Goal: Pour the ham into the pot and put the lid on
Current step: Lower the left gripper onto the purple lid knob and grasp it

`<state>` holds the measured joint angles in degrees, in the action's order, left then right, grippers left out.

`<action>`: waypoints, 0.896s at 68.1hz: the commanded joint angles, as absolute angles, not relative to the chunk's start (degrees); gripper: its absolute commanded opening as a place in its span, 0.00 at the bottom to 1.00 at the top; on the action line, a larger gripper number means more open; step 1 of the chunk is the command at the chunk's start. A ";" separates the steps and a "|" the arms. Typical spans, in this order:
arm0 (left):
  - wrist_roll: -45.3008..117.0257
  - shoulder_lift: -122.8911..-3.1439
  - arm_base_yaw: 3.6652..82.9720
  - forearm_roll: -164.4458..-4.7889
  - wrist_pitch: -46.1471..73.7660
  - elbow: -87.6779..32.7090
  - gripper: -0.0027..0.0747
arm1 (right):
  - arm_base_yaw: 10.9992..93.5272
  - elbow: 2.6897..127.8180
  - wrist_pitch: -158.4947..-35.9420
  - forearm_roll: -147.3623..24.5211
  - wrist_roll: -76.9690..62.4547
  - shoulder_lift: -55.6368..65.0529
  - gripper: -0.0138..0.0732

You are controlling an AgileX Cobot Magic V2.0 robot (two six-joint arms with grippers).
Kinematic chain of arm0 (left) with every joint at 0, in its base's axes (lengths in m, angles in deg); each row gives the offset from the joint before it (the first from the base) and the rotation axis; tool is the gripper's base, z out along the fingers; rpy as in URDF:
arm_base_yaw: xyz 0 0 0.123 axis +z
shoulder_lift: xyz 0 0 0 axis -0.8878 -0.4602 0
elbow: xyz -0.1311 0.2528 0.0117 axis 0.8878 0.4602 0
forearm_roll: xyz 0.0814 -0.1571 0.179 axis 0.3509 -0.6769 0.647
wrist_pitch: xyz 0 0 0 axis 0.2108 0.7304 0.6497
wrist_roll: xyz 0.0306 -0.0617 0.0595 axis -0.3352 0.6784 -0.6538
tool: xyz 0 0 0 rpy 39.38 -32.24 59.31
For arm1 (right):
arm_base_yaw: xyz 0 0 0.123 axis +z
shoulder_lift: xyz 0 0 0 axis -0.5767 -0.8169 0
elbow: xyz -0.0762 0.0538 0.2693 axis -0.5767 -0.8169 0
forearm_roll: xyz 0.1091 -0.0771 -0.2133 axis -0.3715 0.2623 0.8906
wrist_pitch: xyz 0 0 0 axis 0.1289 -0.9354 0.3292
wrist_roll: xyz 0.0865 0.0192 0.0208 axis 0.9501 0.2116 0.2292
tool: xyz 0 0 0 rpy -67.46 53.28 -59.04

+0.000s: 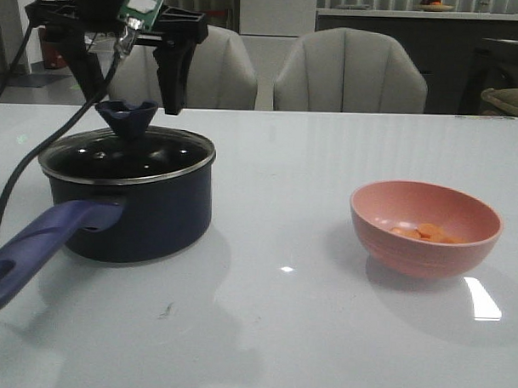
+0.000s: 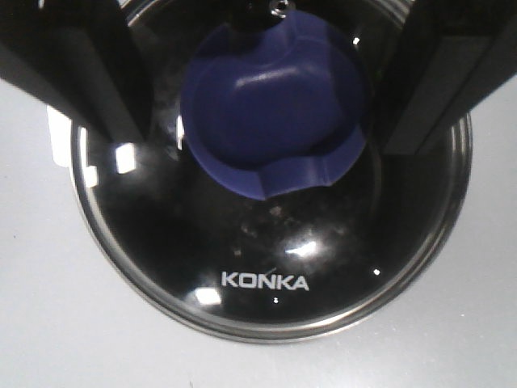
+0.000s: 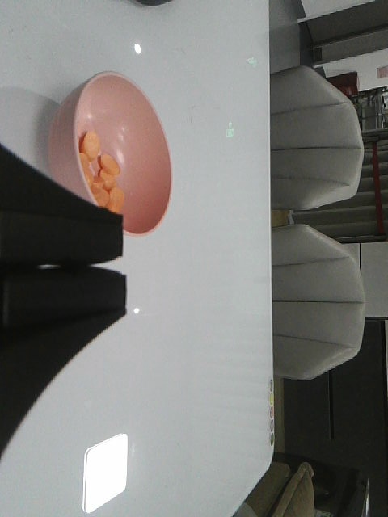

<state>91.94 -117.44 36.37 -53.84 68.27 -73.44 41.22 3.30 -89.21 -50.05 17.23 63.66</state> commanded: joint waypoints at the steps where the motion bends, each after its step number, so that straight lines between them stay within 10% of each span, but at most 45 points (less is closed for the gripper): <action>1: 94.17 -115.51 37.27 -53.68 67.98 -75.31 0.83 | 41.02 3.61 -84.33 -49.33 16.94 64.79 0.34; 20: 94.50 -116.39 37.89 -53.68 68.67 -75.31 0.77 | 41.02 3.61 -84.33 -49.33 16.94 64.79 0.34; 40: 94.40 -116.61 37.89 -53.78 69.49 -76.08 0.34 | 41.02 3.61 -84.33 -49.33 16.94 64.79 0.34; 61: 92.41 -113.19 37.89 -53.54 70.24 -79.02 0.31 | 41.02 3.61 -84.33 -49.33 16.94 64.79 0.34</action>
